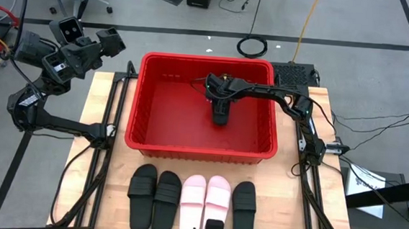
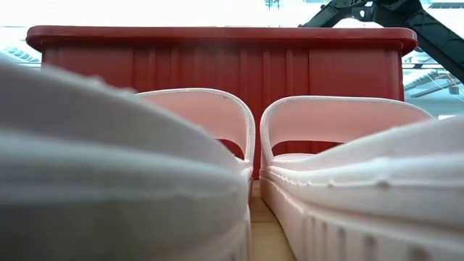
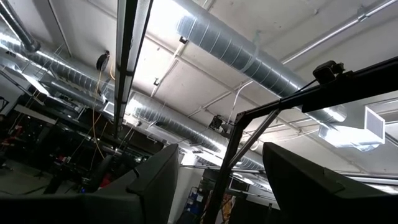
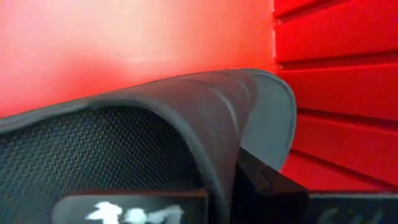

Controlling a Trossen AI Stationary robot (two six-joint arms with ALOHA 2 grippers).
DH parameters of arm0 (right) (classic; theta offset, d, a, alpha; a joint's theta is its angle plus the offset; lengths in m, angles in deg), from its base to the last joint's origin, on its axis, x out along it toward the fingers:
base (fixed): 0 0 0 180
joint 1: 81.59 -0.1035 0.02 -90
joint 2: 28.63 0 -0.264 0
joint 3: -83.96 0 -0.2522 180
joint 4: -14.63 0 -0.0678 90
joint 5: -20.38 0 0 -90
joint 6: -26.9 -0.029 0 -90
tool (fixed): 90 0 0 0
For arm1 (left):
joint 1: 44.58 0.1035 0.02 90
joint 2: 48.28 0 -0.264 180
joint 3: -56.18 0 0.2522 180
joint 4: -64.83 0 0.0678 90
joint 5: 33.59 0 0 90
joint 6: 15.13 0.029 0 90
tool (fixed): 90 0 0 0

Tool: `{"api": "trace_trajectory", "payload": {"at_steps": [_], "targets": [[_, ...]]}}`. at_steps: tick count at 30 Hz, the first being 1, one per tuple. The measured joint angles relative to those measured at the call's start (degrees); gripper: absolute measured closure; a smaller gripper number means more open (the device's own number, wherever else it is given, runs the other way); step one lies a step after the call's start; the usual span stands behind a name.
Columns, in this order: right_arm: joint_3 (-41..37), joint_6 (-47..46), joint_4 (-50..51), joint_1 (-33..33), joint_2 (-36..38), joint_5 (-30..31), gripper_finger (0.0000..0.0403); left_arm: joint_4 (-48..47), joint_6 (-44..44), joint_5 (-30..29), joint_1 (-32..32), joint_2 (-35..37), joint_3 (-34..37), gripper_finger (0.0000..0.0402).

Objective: Pick and place slides into bin
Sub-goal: Put the black slide into the red bin

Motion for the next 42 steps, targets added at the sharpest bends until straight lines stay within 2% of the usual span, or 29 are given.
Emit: {"api": "trace_trajectory", "payload": {"at_steps": [6, 9, 18, 23, 27, 35, 42], "targets": [[0.02, -1.01, -0.02, -0.02, 0.0, -1.48, 0.0389, 0.0, 0.0, 0.0, 0.02, 0.0, 0.0, 0.016], [0.02, -1.09, -0.02, -0.04, 0.0, -1.61, 0.0376, 0.0, 0.0, 0.0, 0.02, 0.0, 0.0, 0.016], [0.12, -1.13, -0.07, -0.07, 0.04, -1.79, 0.0279, 0.0, -0.04, 0.02, 0.01, 0.0, 0.0, 0.016], [0.24, -1.21, 0.74, -0.11, 2.12, -6.87, 0.0226, -0.01, -0.07, 0.04, 0.02, 0.0, 0.0, 0.016], [0.24, -0.32, 0.31, -0.15, 4.13, -7.14, 0.0199, -0.02, -0.09, 0.55, 0.0, 0.0, 0.0, 0.016], [0.33, -0.72, 2.39, 0.25, 5.88, -6.3, 0.0186, -0.02, -0.44, 1.6, 0.0, 0.0, 0.0, 0.016], [0.33, -2.69, 6.15, 0.42, 6.2, -9.07, 0.0191, 0.0, -1.23, 2.2, 0.0, 0.0, 0.0, 0.016]]}}
